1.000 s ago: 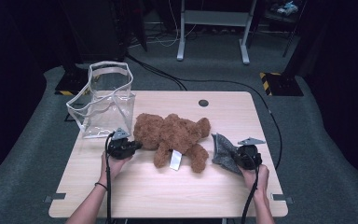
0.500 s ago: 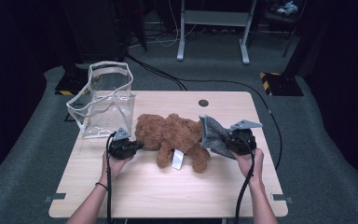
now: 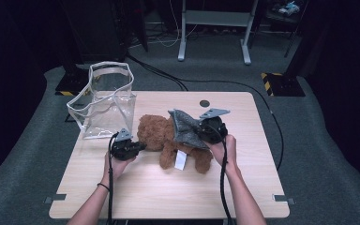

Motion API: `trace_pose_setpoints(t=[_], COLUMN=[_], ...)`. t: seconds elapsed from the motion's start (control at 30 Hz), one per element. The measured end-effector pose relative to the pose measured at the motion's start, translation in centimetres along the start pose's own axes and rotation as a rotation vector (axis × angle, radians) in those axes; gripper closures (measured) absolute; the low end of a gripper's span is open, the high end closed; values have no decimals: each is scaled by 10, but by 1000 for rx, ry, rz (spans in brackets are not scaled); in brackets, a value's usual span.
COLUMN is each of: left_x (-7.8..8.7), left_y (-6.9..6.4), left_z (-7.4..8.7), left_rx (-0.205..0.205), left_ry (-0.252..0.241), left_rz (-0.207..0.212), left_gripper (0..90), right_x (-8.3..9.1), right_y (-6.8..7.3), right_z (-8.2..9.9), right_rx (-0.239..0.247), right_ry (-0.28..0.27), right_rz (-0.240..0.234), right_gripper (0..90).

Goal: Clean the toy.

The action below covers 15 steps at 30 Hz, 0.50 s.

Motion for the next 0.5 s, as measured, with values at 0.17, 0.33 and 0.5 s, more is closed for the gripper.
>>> trace_pose_setpoints(t=[0.17, 0.33, 0.5], left_x=[0, 0, 0], left_y=[0, -1, -1], left_z=[0, 0, 0], left_rx=[-2, 6, 6], left_ry=[0, 4, 2], left_rz=[0, 5, 3], left_gripper=[779, 779, 779], right_x=[-28, -55, -77], right_y=[18, 35, 46], right_z=[-14, -27, -31], right_rx=[36, 65, 66], right_ry=[6, 14, 42], right_rz=[-47, -69, -74], right_gripper=[794, 794, 794])
Point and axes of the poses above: each handheld gripper's, and its own axes: x roughly backward along the jaws, z roughly out of its underside, y roughly to its left, the point moved 9 cm from there along -x, roughly forward along the jaws, and after that the axes turned 11 degrees about -z, right-handed, at the moved point
